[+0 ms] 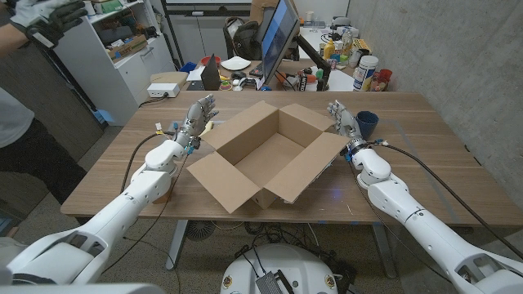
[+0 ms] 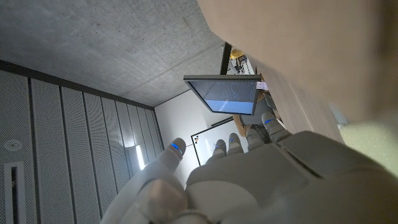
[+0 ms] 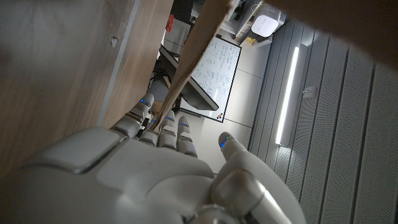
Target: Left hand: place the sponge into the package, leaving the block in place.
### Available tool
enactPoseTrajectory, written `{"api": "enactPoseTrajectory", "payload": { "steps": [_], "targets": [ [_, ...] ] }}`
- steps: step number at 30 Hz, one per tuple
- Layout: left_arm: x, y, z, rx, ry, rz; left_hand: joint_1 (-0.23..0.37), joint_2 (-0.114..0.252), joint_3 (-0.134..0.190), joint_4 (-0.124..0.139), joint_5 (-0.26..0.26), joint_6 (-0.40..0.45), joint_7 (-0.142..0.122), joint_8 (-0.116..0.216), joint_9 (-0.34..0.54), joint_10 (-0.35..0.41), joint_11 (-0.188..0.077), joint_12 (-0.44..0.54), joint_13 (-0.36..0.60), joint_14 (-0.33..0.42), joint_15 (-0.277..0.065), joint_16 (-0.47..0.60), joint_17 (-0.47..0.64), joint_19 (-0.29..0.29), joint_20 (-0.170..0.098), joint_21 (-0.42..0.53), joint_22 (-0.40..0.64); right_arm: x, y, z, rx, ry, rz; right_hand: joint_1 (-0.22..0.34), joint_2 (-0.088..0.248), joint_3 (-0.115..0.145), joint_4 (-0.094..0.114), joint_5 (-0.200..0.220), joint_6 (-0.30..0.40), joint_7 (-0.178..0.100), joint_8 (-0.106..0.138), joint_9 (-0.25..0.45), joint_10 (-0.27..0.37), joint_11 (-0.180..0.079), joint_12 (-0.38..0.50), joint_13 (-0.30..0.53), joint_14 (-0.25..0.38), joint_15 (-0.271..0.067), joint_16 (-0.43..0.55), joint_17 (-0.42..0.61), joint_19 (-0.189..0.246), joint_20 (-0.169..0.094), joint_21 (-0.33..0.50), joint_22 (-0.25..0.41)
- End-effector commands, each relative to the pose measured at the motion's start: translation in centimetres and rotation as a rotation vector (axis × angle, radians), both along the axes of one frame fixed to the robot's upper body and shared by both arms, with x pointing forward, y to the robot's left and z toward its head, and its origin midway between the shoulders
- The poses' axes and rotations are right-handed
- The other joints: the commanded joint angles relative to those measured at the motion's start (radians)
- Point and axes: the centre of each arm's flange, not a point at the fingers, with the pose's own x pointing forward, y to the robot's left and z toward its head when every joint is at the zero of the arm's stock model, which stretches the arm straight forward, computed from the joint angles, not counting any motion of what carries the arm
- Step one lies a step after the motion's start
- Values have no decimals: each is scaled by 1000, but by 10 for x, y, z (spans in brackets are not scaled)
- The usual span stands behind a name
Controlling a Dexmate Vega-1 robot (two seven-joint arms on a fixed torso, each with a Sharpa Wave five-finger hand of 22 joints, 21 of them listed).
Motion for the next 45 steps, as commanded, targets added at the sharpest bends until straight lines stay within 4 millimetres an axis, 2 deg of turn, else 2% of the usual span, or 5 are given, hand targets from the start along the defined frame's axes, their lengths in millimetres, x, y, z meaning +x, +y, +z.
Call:
{"api": "enactPoseTrajectory", "payload": {
  "steps": [1, 13, 28, 37, 45],
  "targets": [
    [-29, 15, 22, 118, -70, 124, 7, 81, 1, -14, -1, 5, -14, 5, 1, 1, 2, 9, 5, 4, 15, 9, 2, 0, 19, -4, 4, 20, -12, 17, -7, -7, 16, -2, 32, 6, -1, 6, 13, -2, 8, 1, 12, -1, 6, 3, 3, 8, 5, 2, 7, 3, 4, 3],
    [-48, 36, 40, 316, -94, 272, 15, 74, 2, -26, -2, 8, -20, 5, 1, 3, -1, 9, 5, 8, 16, 7, -1, 0, 20, -4, 5, 22, -14, 17, -2, -11, 24, -2, 31, 6, -2, 6, 16, -2, 9, 1, 17, 1, 7, 3, 4, 9, 5, 2, 8, 3, 2, 3],
    [-68, 77, 94, 648, -168, 535, 34, 64, 4, -51, -6, 32, -25, 11, 2, 20, -8, 14, 6, 10, 1, 2, -4, 2, 5, -6, 5, 14, -9, 15, 4, -27, 10, -3, 30, 6, -2, 6, 18, -1, 9, 2, 18, 1, 6, 3, 5, 9, 5, 2, 9, 3, 0, 3],
    [-72, 86, 119, 823, -199, 602, 47, 54, 4, -71, -8, 39, -34, 10, 2, 29, -22, 15, 6, 20, -14, 3, -5, 5, -2, -8, 4, 9, -7, 13, 7, -38, 10, -3, 29, 6, -3, 5, 19, 0, 9, 2, 19, 1, 6, 3, 6, 9, 5, 2, 9, 3, -1, 3],
    [-73, 84, 139, 1059, -254, 678, 72, 43, 7, -105, -9, 29, -41, 6, 2, 27, -36, 13, 6, 20, -40, 0, -6, 9, -41, -11, 2, 0, -6, 9, 9, -59, 6, -4, 28, 5, -3, 5, 19, 1, 9, 2, 21, 2, 6, 4, 6, 9, 5, 2, 10, 3, -2, 3]
  ]
}}
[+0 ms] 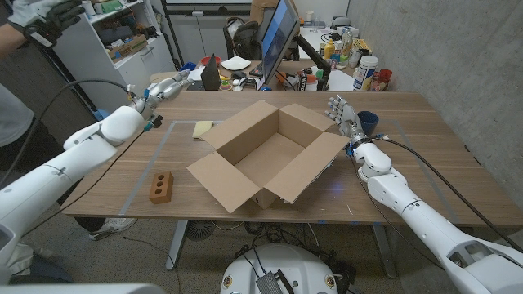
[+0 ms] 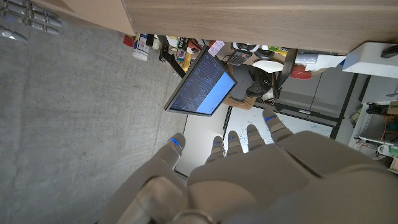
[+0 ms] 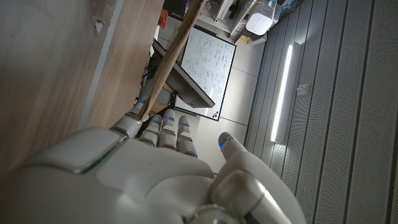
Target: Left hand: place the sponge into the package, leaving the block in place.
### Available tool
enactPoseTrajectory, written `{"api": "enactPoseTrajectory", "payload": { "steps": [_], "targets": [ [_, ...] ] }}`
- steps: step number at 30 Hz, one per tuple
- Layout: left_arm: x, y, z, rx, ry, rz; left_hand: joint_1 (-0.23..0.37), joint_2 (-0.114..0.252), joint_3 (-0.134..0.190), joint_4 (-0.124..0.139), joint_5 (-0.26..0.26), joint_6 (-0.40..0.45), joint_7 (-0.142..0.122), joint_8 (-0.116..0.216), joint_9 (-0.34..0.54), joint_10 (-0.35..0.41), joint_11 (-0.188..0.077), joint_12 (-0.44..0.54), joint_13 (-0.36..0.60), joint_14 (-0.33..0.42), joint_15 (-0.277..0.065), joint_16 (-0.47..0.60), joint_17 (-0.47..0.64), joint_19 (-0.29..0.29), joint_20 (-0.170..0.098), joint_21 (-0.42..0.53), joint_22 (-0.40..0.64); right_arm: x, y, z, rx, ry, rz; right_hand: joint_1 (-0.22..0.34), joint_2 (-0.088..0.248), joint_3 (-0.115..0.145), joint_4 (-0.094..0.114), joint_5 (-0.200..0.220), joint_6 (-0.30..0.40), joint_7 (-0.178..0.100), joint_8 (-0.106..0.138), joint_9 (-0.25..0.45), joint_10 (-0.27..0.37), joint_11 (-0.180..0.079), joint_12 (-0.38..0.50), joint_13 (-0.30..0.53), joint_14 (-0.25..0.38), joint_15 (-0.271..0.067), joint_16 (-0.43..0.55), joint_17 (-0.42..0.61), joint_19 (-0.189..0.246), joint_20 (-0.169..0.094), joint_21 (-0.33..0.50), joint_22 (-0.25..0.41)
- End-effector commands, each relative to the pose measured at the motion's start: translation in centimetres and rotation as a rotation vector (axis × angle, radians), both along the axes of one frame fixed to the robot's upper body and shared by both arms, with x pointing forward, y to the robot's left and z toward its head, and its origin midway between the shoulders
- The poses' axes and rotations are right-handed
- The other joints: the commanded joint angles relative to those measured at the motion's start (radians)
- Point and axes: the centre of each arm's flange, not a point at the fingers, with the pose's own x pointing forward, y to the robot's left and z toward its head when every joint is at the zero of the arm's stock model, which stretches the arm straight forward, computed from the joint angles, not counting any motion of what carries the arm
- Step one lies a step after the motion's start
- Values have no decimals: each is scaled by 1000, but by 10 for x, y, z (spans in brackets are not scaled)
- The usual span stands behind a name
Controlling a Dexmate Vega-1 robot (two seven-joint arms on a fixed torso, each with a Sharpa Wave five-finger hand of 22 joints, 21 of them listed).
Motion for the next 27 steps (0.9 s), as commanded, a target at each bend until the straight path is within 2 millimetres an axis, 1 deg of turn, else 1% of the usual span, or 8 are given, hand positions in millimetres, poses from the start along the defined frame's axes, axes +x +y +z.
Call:
{"api": "enactPoseTrajectory", "payload": {
  "steps": [1, 4, 13, 17, 19, 21, 24, 27],
  "targets": [
    [-7, 5, 31, 331, -26, 159, 21, 6, 1, -30, -4, -10, -13, -2, 2, -4, -17, 2, 2, -1, -17, 0, 1, 8, -26, -3, -1, -12, 2, -5, 0, -24, -6, -4, 28, 5, -3, 5, 10, 1, 9, 2, 10, 0, 6, 4, 3, 7, 5, 2, 7, 0, -2, 4],
    [-10, 2, 37, 406, -54, 211, 34, -4, 0, -49, -5, -13, -19, -2, 3, -2, -29, 2, 2, 2, -26, 0, 1, 18, -41, -2, -2, -14, 3, -6, 1, -34, -1, -4, 28, 5, -3, 5, 10, 1, 9, 2, 11, -3, 6, 4, 3, 6, 5, 2, 6, 0, -2, 4],
    [-21, -4, 50, 569, -110, 259, 72, -44, -7, -114, -9, -16, -49, 2, 4, 7, -48, 3, 3, 12, -47, 1, 1, 38, -57, -3, -4, -22, 12, -3, -24, -58, 0, -5, 27, 5, -3, 5, 17, 2, 11, 2, 17, 3, 8, 4, 4, 6, 5, 2, 8, 0, -2, 4],
    [-22, 2, 48, 606, -157, 250, 80, -63, -23, -142, -9, -84, -87, -17, 5, -3, -55, -2, 4, 5, -54, -2, 3, 38, -70, -9, -3, -24, 13, -2, -29, -60, -10, -5, 27, 5, -3, 5, 19, 3, 12, 2, 18, 4, 9, 4, 4, 6, 5, 3, 8, 1, -3, 4],
    [-24, 7, 47, 634, -169, 255, 58, -84, -49, -141, -9, -122, -110, -19, 6, -18, -66, -8, 5, 0, -66, -2, 5, 38, -82, -12, -1, -25, 13, -3, -25, -58, -7, -5, 27, 5, -3, 5, 20, 2, 12, 2, 18, 2, 9, 4, 4, 6, 5, 3, 8, 0, -3, 4],
    [-26, 12, 45, 668, -208, 264, 19, -97, -76, -122, -5, -150, -129, -18, 9, -25, -66, -9, 6, -2, -73, 1, 10, 39, -95, -13, 2, -26, 14, -4, -27, -55, -12, -5, 27, 5, -3, 5, 20, 3, 12, 2, 19, 2, 9, 4, 4, 6, 5, 3, 8, 0, -3, 4],
    [-27, 18, 44, 687, -242, 257, -29, -131, -117, -101, 4, -182, -146, -15, 11, -38, -73, -12, 7, -3, -80, 2, 12, 43, -109, -14, 3, -27, 14, -5, -28, -50, -14, -5, 27, 5, -3, 5, 21, 3, 12, 2, 20, 3, 9, 4, 4, 6, 5, 3, 8, 0, -3, 4],
    [-28, 27, 42, 735, -295, 263, -43, -160, -141, -99, 11, -208, -161, -14, 11, -44, -77, -12, 7, 9, -87, 7, 11, 57, -115, -11, 3, -29, 18, -4, -31, -49, -25, -5, 26, 5, -3, 5, 21, 3, 12, 2, 21, 3, 9, 4, 4, 6, 5, 3, 8, 0, -4, 4]
  ]
}}
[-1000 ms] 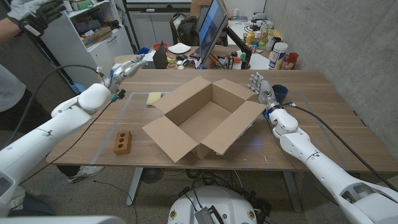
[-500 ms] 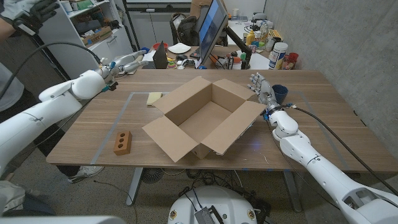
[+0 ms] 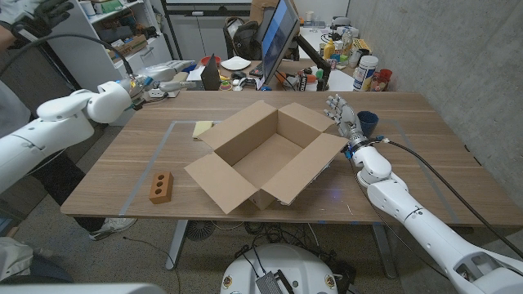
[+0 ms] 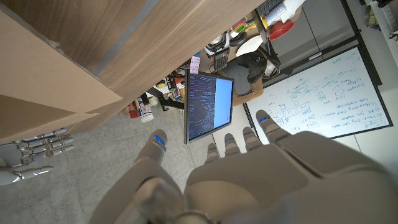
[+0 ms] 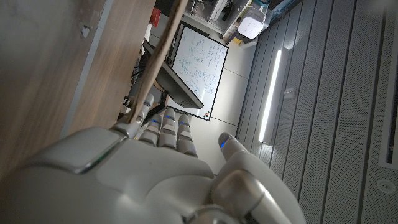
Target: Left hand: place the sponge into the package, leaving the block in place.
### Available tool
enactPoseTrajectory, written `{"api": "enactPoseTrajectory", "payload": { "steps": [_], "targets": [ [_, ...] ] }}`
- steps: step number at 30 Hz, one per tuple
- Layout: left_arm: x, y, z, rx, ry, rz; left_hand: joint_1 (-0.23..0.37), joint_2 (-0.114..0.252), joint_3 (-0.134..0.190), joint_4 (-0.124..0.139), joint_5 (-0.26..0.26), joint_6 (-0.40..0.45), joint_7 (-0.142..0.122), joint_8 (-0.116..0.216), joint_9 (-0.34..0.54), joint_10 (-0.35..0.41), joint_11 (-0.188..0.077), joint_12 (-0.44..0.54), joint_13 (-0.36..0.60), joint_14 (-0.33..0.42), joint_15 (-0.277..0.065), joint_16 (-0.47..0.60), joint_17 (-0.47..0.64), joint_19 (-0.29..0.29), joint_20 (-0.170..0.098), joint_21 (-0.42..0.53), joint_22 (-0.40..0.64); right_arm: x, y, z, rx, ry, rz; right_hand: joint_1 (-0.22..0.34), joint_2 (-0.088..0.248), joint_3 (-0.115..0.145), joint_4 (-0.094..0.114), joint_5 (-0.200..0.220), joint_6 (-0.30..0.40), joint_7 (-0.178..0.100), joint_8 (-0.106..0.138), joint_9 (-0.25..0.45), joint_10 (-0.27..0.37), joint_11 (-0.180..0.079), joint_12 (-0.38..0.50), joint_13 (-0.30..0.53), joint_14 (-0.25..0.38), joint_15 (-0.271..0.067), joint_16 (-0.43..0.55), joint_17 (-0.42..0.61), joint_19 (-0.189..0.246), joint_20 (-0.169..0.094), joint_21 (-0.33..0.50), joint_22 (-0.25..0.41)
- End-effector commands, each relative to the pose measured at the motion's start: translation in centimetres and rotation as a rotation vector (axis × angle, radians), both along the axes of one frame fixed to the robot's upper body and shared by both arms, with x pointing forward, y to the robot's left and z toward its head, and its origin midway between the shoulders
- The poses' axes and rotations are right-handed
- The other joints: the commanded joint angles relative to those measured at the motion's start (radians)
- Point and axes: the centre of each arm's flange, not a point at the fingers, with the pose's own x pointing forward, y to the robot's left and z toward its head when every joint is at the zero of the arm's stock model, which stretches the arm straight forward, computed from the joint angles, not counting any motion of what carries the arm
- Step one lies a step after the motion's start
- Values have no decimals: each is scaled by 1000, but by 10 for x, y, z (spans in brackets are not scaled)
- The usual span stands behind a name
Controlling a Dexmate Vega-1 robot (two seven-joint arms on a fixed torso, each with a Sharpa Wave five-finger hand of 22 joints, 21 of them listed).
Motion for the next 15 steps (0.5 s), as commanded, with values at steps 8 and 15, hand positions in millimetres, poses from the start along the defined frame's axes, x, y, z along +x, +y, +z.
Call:
{"api": "enactPoseTrajectory", "payload": {
  "steps": [8, 15],
  "targets": [
    [-9, 39, -10, 282, -167, 15, 36, -13, -23, -28, 31, -49, -28, 46, 2, 60, -19, 20, 1, 112, -37, 19, -3, 96, 47, 18, 1, -6, 11, -7, -11, 34, -40, -6, 26, 4, -3, 5, 10, 4, 4, 2, 10, 2, 9, 5, 5, 6, 5, 2, 9, 1, -4, 4],
    [-3, 74, 4, 149, -103, 123, 68, 23, -3, -45, 21, -11, -28, 56, 1, 95, -16, 26, 0, 132, -40, 15, -5, 113, 38, 19, 0, -4, 18, -5, -16, 41, -46, -5, 24, 4, -4, 5, 15, 5, 5, 3, 12, 5, 9, 5, 6, 7, 5, 2, 9, 1, -5, 4]
  ]
}}
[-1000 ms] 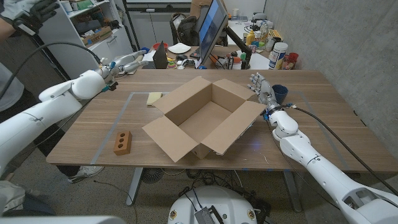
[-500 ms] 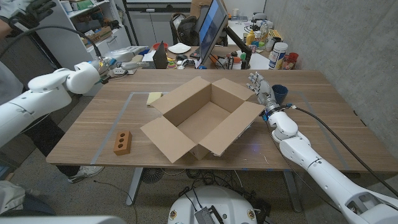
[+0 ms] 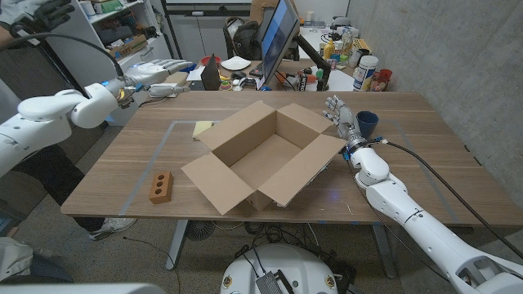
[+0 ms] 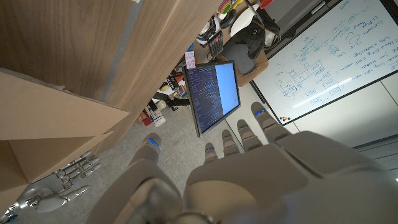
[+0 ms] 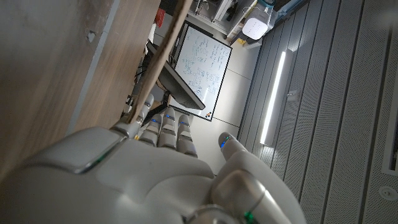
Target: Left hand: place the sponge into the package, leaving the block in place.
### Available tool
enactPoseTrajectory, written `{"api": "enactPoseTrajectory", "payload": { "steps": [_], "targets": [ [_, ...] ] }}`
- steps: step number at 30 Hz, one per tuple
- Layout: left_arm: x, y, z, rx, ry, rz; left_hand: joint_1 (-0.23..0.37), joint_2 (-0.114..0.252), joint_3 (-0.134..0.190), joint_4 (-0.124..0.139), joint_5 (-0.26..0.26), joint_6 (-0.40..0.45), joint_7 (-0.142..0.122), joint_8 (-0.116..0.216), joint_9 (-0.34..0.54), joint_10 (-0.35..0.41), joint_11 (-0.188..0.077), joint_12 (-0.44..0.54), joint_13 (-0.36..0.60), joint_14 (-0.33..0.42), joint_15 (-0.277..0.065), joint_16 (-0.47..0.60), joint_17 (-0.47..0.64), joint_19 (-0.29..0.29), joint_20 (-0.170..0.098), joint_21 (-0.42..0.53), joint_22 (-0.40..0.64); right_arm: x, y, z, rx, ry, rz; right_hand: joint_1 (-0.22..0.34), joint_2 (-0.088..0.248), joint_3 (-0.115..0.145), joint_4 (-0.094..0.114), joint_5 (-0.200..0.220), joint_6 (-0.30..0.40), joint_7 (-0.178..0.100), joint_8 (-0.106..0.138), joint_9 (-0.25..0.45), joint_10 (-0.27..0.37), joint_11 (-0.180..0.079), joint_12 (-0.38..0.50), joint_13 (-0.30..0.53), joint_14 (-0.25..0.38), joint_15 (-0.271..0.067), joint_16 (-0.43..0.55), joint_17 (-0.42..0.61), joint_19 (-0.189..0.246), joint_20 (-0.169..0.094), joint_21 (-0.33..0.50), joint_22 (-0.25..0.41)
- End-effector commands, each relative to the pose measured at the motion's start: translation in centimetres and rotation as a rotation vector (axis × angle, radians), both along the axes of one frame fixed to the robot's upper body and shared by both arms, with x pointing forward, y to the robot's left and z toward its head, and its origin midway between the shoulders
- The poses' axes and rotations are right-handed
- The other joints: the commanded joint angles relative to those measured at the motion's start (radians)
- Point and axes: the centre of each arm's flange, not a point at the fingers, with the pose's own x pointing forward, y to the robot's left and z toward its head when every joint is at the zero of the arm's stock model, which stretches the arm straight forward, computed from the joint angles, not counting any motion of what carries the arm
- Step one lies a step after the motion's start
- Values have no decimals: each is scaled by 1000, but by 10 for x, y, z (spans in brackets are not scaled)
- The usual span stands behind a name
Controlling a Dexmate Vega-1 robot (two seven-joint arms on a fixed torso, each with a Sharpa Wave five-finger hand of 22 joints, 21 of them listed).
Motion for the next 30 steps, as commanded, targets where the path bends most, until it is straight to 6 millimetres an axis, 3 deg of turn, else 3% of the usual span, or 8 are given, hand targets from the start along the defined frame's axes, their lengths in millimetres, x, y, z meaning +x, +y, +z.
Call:
{"api": "enactPoseTrajectory", "payload": {
  "steps": [1, 11, 24, 30],
  "targets": [
    [4, 45, 8, -71, 17, 101, 12, 4, 9, -10, -8, -12, -9, 4, 1, 8, -1, 2, 3, 6, -1, -2, 3, -1, 12, 0, 2, 2, 9, -1, -7, 20, -16, -5, 24, 4, -4, 5, 10, 0, 5, 3, 10, 3, 10, 5, 6, 7, 5, 2, 9, 1, -1, 4],
    [26, 49, 13, -99, 35, 140, 37, -8, 8, -40, -21, 1, -7, 1, 1, -14, -1, -13, 3, -30, 7, -20, 3, -29, 22, -18, 2, 5, 21, 8, -34, 9, -9, -6, 23, 3, -5, 5, 15, 3, 6, 3, 13, 3, 10, 5, 5, 8, 4, 2, 8, 3, -2, 4],
    [74, 19, 1, -32, 130, 147, 56, -6, 12, -56, -26, 0, -5, -2, 1, -21, -1, -17, 3, -44, 10, -23, 3, -33, 14, -23, 2, 15, 27, 16, -71, 14, 13, -5, 21, 3, -7, 5, 17, 3, 6, 3, 16, 5, 10, 5, 6, 9, 3, 1, 9, 4, -2, 4],
    [86, 2, 4, -13, 134, 135, 64, -13, 10, -66, -28, -2, -3, -4, 1, -25, -3, -19, 3, -47, 8, -23, 3, -33, 6, -25, 2, 17, 22, 16, -66, 11, 12, -5, 20, 3, -7, 5, 18, 3, 5, 3, 16, 5, 10, 5, 6, 7, 3, 1, 8, 4, -3, 4]
  ]
}}
